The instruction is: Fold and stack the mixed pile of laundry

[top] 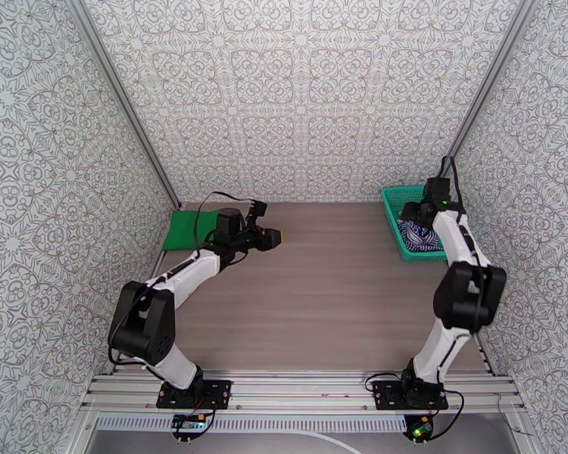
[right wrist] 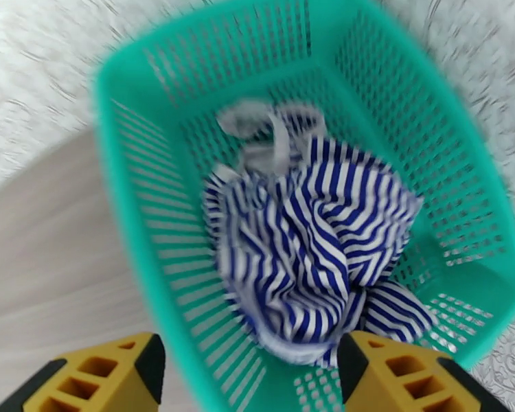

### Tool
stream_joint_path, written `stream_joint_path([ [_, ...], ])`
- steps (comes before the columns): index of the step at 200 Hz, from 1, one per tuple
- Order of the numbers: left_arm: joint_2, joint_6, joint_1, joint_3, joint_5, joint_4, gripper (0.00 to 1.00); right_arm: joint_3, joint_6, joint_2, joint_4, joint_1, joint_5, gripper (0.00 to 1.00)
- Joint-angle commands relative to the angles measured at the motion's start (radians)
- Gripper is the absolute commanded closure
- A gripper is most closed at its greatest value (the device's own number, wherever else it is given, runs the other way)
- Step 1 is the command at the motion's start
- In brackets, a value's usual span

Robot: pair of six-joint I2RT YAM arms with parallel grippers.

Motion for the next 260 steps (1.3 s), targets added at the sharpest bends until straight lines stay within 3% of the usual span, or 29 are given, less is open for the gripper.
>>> stream_joint_path([
  [1, -0.024, -0.021, -0.004, -0.044, 0.056, 0.044, 0.46, 0.101, -0.034, 0.089, -0.104, 0.001, -0.018, 0.28],
  [23, -0.040, -0.024, -0.004, -0.067, 0.056, 0.040, 0.46, 0.153, -0.038, 0.164, -0.131, -0.002, 0.011, 0.35],
  [53, -0.054, -0.013, -0.002, -0.075, 0.047, 0.002, 0.46, 0.155, -0.033, 0.142, -0.120, -0.001, 0.055, 0.77],
  [80, -0.058, -0.016, -0.003, -0.089, 0.047, 0.005, 0.46, 0.124, -0.040, 0.049, -0.101, -0.001, 0.058, 1.00],
  [132, -0.104, -0.038, -0.009, -0.108, 0.042, 0.011, 0.46, 0.058, -0.039, -0.164, -0.088, 0.006, 0.083, 1.00],
  [183, -0.163, -0.035, -0.009, -0.126, 0.041, -0.021, 0.46, -0.001, -0.057, -0.408, -0.078, 0.122, 0.100, 1.00],
  [221, -0.219, -0.032, -0.011, -0.137, 0.027, -0.036, 0.47, -0.021, -0.055, -0.589, -0.067, 0.221, -0.069, 1.00],
  [260, -0.307, -0.036, -0.012, -0.162, 0.011, -0.045, 0.47, 0.018, -0.029, -0.692, -0.092, 0.425, -0.194, 1.00],
])
